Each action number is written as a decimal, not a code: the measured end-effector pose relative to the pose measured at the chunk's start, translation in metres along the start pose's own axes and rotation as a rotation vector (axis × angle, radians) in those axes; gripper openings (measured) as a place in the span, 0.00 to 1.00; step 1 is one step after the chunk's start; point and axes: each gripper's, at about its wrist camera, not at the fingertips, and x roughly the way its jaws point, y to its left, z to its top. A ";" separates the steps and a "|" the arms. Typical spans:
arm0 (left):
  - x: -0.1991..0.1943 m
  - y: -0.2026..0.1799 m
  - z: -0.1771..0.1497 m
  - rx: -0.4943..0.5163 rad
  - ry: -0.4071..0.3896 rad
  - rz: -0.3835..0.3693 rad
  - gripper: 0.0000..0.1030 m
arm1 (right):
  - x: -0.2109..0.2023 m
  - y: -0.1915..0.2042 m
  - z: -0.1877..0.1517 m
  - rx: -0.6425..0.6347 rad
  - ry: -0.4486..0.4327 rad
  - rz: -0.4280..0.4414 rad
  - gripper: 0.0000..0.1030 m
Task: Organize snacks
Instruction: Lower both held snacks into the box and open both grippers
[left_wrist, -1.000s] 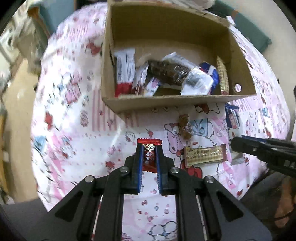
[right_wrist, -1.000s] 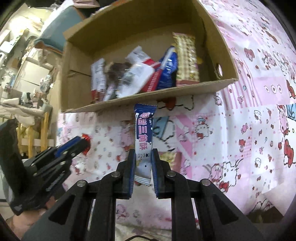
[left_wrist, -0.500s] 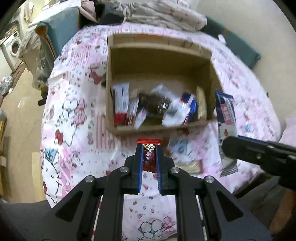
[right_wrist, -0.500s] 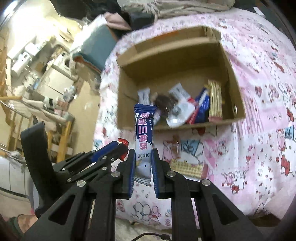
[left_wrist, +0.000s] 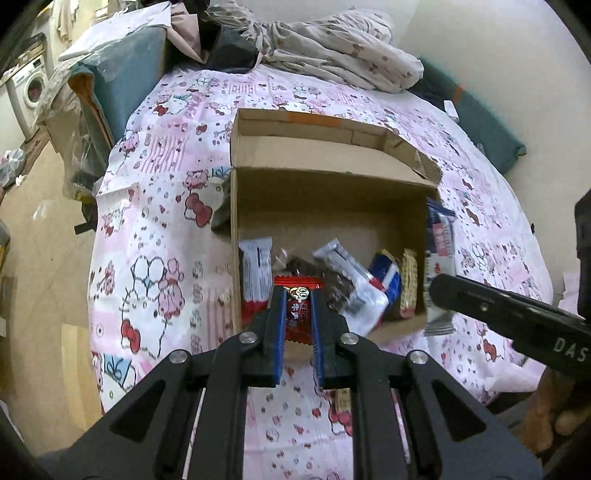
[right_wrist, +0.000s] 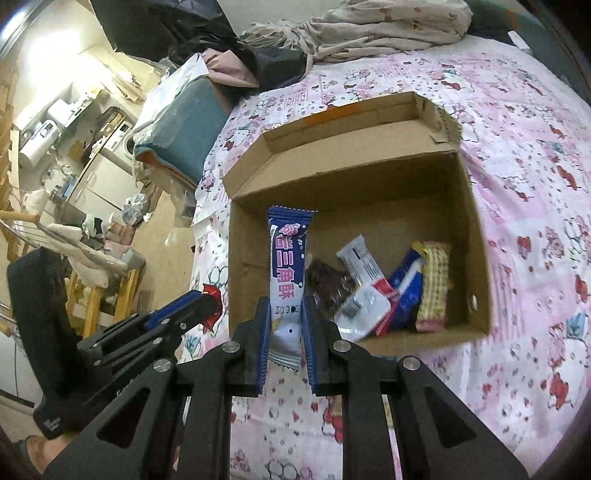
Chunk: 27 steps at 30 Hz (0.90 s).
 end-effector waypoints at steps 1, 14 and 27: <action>0.006 0.002 0.001 -0.007 0.003 -0.004 0.10 | 0.005 -0.002 0.002 0.007 0.000 0.003 0.17; 0.059 0.017 -0.006 -0.052 0.052 -0.022 0.10 | 0.070 -0.031 -0.009 -0.016 0.073 -0.045 0.17; 0.080 0.010 -0.011 -0.011 0.103 0.005 0.10 | 0.101 -0.037 -0.012 -0.018 0.138 0.034 0.17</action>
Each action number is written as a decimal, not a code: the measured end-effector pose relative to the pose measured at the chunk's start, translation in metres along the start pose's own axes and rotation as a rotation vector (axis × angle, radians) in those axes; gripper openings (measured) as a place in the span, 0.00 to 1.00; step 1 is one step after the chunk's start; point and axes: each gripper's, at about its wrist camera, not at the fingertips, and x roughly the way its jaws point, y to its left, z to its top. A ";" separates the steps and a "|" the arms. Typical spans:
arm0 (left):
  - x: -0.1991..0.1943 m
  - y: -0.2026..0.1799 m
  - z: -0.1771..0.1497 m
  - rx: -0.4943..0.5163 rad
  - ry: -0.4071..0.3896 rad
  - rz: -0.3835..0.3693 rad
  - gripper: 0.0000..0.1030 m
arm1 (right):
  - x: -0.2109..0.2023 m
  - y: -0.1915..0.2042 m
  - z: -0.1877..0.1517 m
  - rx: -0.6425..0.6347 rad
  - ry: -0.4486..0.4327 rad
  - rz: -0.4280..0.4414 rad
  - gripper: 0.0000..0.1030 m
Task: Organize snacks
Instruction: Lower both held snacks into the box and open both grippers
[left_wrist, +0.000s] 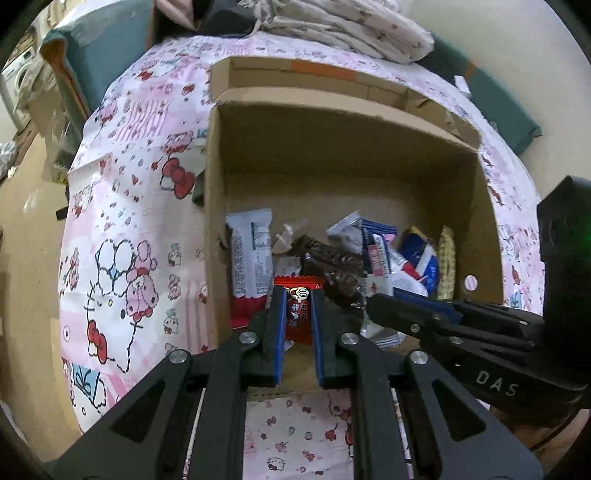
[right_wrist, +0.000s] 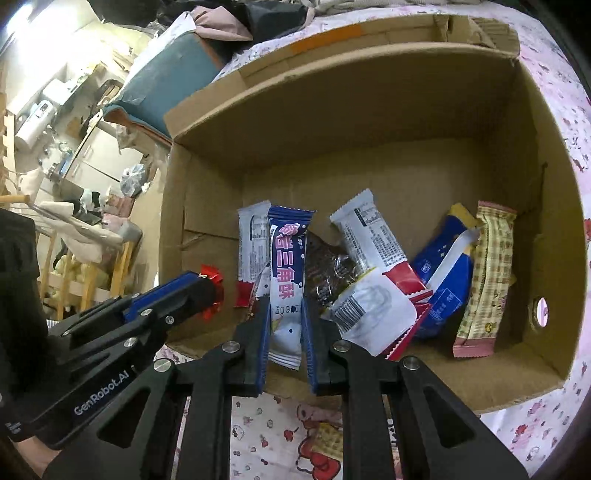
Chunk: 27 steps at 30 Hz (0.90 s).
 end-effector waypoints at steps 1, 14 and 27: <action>0.001 0.001 0.000 -0.009 0.005 -0.002 0.10 | 0.001 -0.001 0.000 0.006 0.008 0.006 0.17; 0.000 0.001 -0.001 -0.058 0.040 -0.043 0.55 | -0.005 -0.023 0.009 0.118 0.010 0.101 0.29; -0.014 0.005 0.002 -0.077 -0.006 -0.026 0.63 | -0.028 -0.033 0.013 0.164 -0.063 0.100 0.54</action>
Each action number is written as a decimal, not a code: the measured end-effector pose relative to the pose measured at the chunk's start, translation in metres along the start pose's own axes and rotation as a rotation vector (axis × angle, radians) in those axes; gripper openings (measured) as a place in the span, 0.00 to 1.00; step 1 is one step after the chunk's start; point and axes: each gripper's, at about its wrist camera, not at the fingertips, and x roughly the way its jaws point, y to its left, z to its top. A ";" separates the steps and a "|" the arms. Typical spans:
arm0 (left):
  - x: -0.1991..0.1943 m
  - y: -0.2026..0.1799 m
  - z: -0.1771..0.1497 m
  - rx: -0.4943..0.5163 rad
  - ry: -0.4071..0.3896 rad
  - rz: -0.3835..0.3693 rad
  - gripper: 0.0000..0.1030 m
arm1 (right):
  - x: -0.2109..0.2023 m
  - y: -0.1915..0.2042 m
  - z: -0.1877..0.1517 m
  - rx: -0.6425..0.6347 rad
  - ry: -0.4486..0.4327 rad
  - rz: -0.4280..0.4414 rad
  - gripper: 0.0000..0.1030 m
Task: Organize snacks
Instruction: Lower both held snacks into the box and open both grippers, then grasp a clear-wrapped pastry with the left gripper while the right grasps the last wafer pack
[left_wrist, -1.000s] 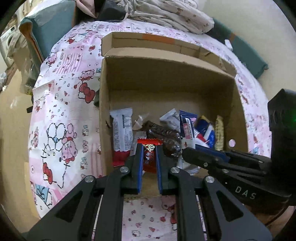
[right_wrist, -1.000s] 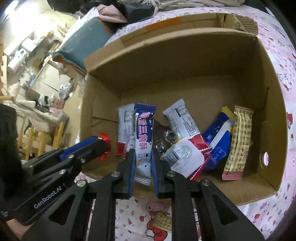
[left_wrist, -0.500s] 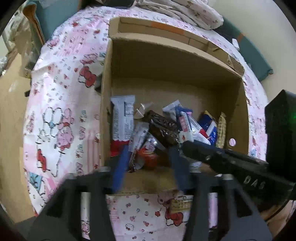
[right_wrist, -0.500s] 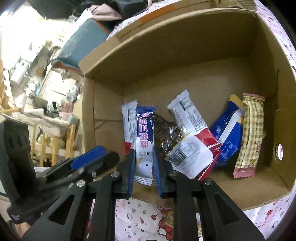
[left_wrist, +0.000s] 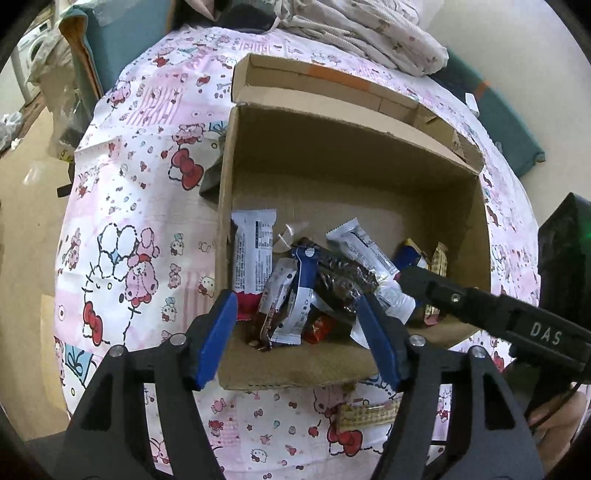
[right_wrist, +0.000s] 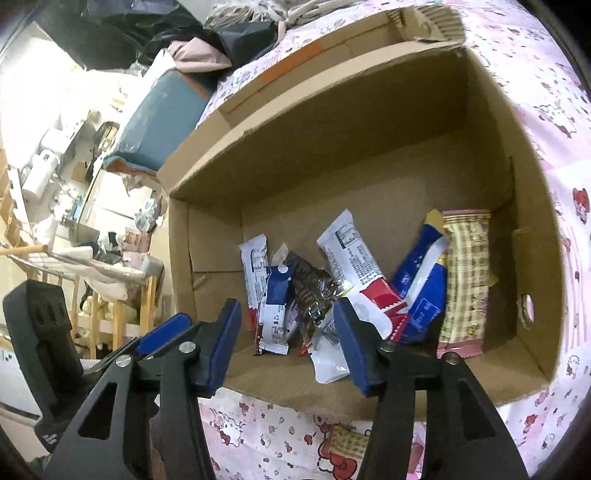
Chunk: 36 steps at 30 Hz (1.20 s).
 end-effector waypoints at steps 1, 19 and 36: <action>-0.001 -0.001 0.000 0.003 -0.001 0.000 0.63 | -0.003 -0.001 0.000 0.008 -0.007 0.001 0.54; -0.024 -0.012 -0.063 -0.020 0.065 -0.064 0.63 | -0.068 -0.056 -0.076 0.250 -0.069 -0.035 0.62; 0.048 -0.065 -0.088 0.005 0.152 0.081 0.54 | -0.071 -0.116 -0.108 0.561 -0.082 -0.011 0.63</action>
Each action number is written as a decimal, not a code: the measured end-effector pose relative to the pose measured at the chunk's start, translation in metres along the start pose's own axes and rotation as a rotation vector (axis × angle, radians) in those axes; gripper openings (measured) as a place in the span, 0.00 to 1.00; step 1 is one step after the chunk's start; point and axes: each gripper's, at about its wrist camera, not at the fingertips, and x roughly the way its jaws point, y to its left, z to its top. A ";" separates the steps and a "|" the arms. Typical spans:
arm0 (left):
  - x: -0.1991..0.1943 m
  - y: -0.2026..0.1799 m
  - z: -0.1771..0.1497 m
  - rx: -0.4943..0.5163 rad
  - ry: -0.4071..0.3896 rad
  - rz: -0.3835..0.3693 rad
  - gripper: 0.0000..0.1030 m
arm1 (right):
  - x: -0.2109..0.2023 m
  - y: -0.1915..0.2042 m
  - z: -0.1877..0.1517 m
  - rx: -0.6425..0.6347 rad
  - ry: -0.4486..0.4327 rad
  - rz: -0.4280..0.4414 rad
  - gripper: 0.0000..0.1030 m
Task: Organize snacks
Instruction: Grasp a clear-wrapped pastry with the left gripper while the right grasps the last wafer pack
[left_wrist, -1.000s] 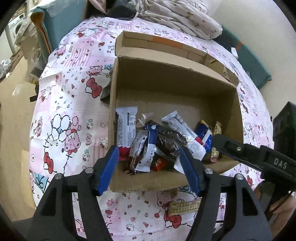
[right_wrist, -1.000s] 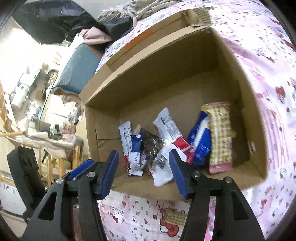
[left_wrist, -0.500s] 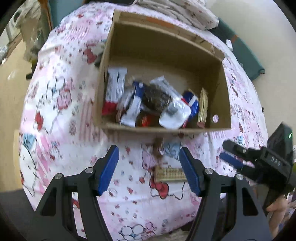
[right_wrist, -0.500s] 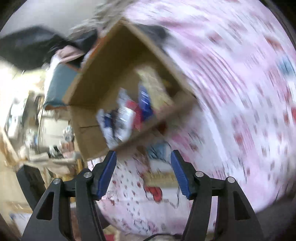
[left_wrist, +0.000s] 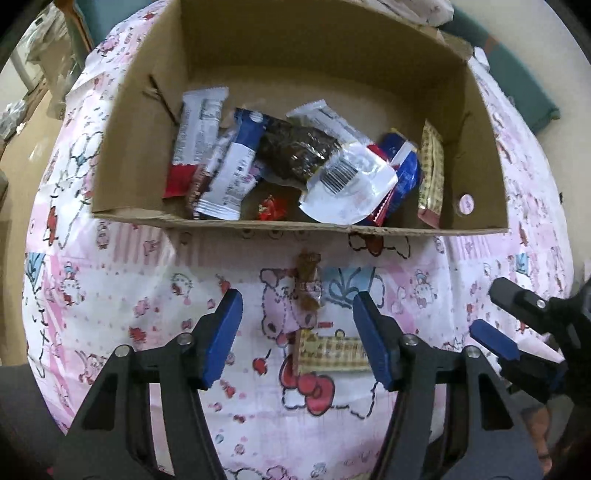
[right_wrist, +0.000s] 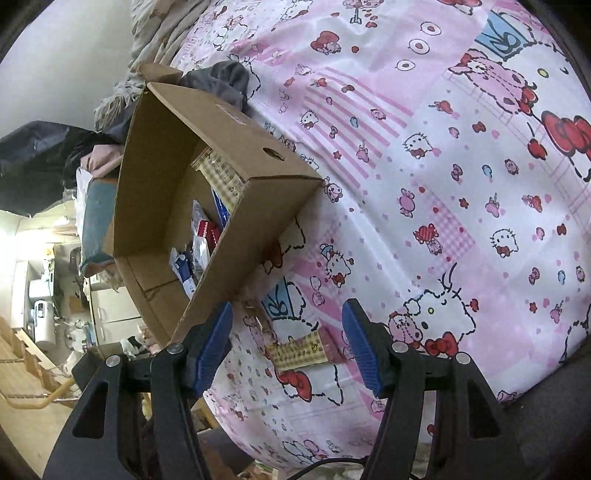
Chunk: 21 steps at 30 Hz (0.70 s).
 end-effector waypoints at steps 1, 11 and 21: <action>0.005 -0.004 0.001 0.008 0.005 0.007 0.52 | 0.000 0.002 0.001 -0.013 -0.005 -0.016 0.63; 0.052 -0.024 0.007 0.057 0.070 0.047 0.11 | 0.002 -0.004 0.008 -0.003 -0.023 -0.022 0.63; 0.002 0.002 -0.016 0.110 0.069 0.039 0.11 | 0.016 0.008 0.001 -0.070 0.040 -0.043 0.63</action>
